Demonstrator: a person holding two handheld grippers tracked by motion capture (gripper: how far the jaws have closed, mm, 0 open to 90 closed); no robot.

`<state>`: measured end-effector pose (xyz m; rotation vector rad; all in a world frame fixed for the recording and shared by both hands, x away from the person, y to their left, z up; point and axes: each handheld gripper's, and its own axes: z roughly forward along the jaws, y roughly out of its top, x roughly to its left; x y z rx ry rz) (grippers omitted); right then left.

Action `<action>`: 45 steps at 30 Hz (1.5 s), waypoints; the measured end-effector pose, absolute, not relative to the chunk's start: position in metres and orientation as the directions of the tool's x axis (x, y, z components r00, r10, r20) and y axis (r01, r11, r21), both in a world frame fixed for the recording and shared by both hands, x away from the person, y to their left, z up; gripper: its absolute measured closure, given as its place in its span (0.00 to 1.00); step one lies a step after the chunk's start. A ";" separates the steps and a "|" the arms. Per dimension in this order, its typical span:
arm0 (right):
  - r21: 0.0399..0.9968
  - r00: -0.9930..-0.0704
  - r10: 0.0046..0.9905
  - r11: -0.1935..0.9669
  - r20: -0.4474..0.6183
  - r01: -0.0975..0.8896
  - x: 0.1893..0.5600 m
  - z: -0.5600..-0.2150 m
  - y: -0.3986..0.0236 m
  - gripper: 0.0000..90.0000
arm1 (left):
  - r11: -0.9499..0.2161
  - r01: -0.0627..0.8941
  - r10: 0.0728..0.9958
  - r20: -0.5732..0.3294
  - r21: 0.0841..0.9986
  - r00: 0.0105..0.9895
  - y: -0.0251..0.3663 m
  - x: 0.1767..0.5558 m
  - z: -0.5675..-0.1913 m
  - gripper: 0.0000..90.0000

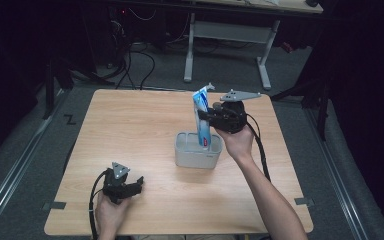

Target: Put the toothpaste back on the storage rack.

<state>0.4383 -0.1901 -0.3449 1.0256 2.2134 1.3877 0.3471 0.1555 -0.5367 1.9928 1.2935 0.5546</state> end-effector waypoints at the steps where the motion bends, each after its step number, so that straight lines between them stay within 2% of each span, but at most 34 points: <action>1: 0.878 -0.685 0.723 0.265 0.092 0.398 0.438 -0.345 -0.190 0.82 | -0.268 0.617 0.911 -0.015 0.740 0.413 0.156 0.347 -0.537 0.27; 6: 0.867 -0.690 0.720 0.302 0.066 0.397 0.440 -0.353 -0.181 0.82 | -0.268 0.617 0.911 -0.015 0.740 0.413 0.155 0.347 -0.537 0.27; 20: 0.843 -0.681 0.727 0.311 0.086 0.439 0.446 -0.371 -0.177 0.82 | -0.268 0.617 0.911 -0.015 0.740 0.413 0.155 0.347 -0.537 0.27; 45: 0.809 -0.675 0.736 0.367 0.050 0.459 0.446 -0.390 -0.175 0.82 | -0.268 0.617 0.911 -0.014 0.740 0.412 0.155 0.347 -0.537 0.27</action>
